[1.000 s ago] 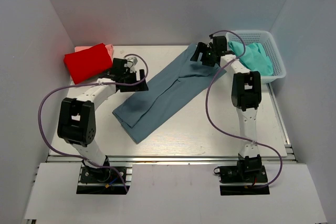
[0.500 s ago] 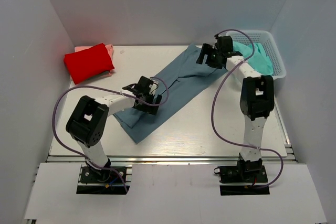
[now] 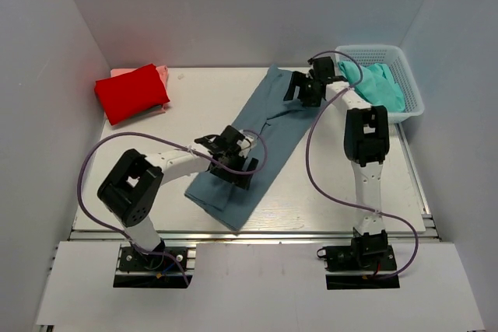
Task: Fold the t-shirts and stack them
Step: Rotate the tshirt 90 degrees
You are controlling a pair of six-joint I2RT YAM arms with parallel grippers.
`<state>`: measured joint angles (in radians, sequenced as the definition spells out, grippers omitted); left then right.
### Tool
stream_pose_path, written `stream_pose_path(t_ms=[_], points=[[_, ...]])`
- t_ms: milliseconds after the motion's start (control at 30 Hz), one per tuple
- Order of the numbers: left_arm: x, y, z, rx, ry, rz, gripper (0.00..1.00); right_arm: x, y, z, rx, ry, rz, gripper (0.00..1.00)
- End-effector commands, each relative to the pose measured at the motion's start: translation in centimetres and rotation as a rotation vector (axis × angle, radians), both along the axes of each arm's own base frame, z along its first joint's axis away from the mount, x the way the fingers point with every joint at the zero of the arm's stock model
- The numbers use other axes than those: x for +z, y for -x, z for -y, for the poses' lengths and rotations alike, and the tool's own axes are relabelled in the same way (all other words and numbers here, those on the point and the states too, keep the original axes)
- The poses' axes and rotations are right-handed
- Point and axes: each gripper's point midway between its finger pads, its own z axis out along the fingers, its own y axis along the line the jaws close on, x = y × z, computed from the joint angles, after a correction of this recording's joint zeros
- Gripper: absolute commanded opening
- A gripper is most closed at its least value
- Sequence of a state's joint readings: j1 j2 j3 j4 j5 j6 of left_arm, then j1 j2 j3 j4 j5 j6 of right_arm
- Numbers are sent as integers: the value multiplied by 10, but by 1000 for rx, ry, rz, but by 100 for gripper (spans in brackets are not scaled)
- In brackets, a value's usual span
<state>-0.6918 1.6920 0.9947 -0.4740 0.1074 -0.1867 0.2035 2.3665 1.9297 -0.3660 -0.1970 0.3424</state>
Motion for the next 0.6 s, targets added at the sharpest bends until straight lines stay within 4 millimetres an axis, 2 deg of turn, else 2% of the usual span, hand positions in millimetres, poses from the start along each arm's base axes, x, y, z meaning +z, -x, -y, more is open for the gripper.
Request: stream_pose_path(t_ms=[0, 33, 67, 100, 133, 200, 267, 333, 367, 400, 433, 467, 500, 533, 567], points=[[3, 75, 24, -97, 71, -282, 100, -38, 6, -39, 94, -96, -91, 90], [9, 77, 35, -121, 101, -291, 100, -37, 5, -52, 114, -113, -88, 90], [12, 78, 44, -144, 121, -291, 100, -9, -9, -72, 161, -169, -21, 90], [9, 85, 54, -176, 123, -315, 100, -19, -9, -82, 176, -183, -29, 90], [14, 83, 65, -219, 144, -301, 100, -20, -3, -104, 225, -220, -33, 90], [15, 90, 75, -278, 134, -297, 100, -4, -14, -124, 257, -259, 50, 90], [21, 89, 89, -314, 142, -280, 100, 4, -9, -143, 293, -275, 80, 90], [32, 88, 104, -358, 160, -236, 100, 19, -9, -155, 312, -276, 127, 90], [37, 85, 103, -354, 161, -215, 100, 22, -10, -158, 313, -263, 146, 90], [42, 77, 107, -346, 145, -149, 100, 17, -8, -155, 307, -246, 142, 90], [46, 71, 105, -320, 134, -116, 100, 39, -7, -159, 323, -240, 186, 90], [59, 68, 105, -295, 140, -71, 100, 40, -8, -157, 313, -208, 203, 90], [63, 50, 97, -228, 91, 14, 100, 34, -4, -154, 317, -183, 198, 90], [68, 42, 89, -186, 61, 61, 100, 59, -5, -154, 316, -177, 242, 90], [77, 33, 81, -124, 41, 109, 100, 63, -5, -152, 307, -159, 254, 90]])
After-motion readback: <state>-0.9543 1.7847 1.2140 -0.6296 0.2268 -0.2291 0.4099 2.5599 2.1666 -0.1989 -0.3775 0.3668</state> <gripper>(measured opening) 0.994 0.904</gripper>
